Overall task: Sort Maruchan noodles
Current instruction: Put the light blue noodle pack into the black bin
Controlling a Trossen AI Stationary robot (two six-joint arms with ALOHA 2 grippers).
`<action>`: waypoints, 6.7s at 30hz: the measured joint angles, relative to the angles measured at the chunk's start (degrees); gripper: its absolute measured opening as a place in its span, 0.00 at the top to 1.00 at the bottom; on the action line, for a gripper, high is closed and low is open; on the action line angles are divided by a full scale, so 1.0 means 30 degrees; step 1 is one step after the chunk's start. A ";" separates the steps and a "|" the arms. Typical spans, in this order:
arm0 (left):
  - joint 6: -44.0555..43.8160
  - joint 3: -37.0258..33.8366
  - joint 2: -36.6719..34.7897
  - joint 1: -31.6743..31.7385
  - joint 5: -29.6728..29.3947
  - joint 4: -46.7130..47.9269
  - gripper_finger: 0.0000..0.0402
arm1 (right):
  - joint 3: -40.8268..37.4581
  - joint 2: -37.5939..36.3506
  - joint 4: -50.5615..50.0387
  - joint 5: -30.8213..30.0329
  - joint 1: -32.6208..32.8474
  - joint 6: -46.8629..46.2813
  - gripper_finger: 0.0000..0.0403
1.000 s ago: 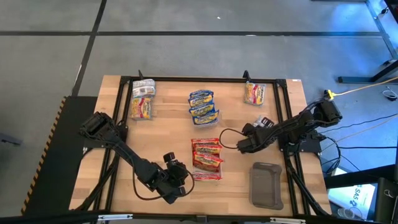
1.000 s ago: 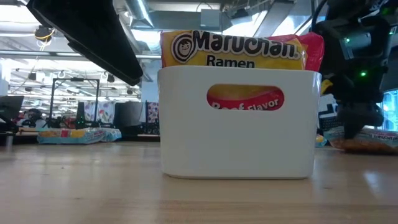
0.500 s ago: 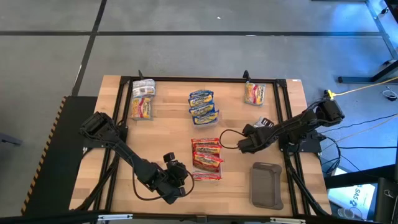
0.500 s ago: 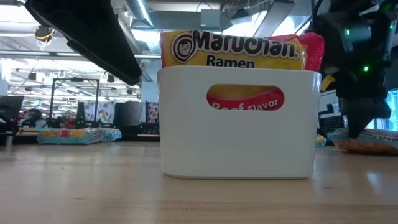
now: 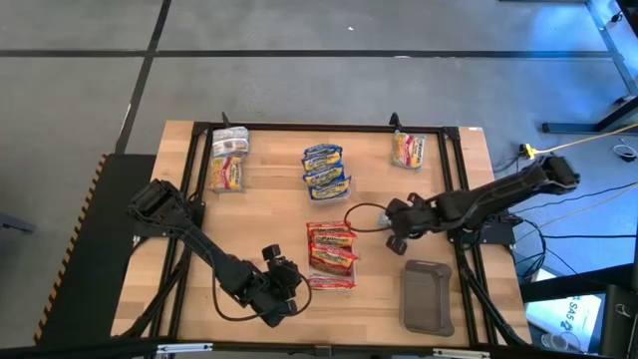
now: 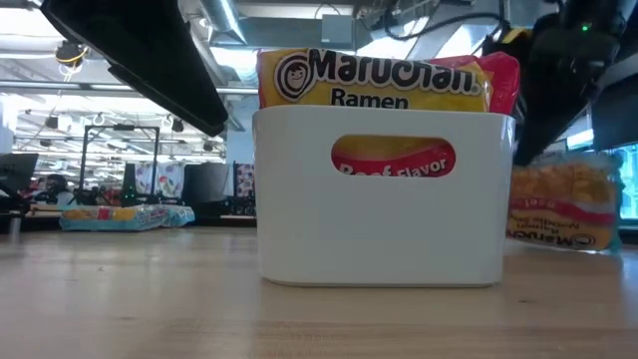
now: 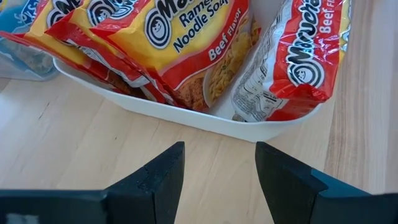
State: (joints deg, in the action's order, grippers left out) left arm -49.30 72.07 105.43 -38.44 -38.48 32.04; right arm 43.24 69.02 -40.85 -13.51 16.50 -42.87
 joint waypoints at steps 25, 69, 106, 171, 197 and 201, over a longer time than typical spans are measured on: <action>0.0000 0.0000 0.0000 0.0011 0.0676 -0.1597 0.53 | 0.0000 -0.1492 0.3608 0.4104 0.0011 0.2859 1.00; 0.0984 0.0000 -0.0372 -0.1246 0.1858 -0.3625 0.42 | -0.0182 0.6361 0.6689 0.7717 -0.2685 0.6314 0.05; 0.0988 0.0000 -0.0364 -0.1231 0.1115 -0.3966 0.42 | -0.0262 0.5641 0.6704 1.0196 -0.2612 0.8510 0.96; -0.1892 0.0000 0.3767 0.1503 0.2128 -1.1532 0.42 | -0.0168 0.4381 1.0161 0.7028 0.3679 0.3267 0.89; -0.0291 0.0000 0.5377 0.0105 0.2116 -1.4828 0.42 | 0.0374 0.8266 1.0669 0.9218 0.3391 -0.3275 0.20; 0.0000 0.0000 0.5377 0.0095 0.2122 -1.4891 0.42 | 0.0786 0.8815 1.2183 0.9219 0.3407 -0.3567 0.23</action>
State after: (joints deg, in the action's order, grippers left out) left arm -49.30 72.07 121.56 -38.15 -32.11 -12.64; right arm 45.60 95.47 -4.30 14.15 26.72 -53.57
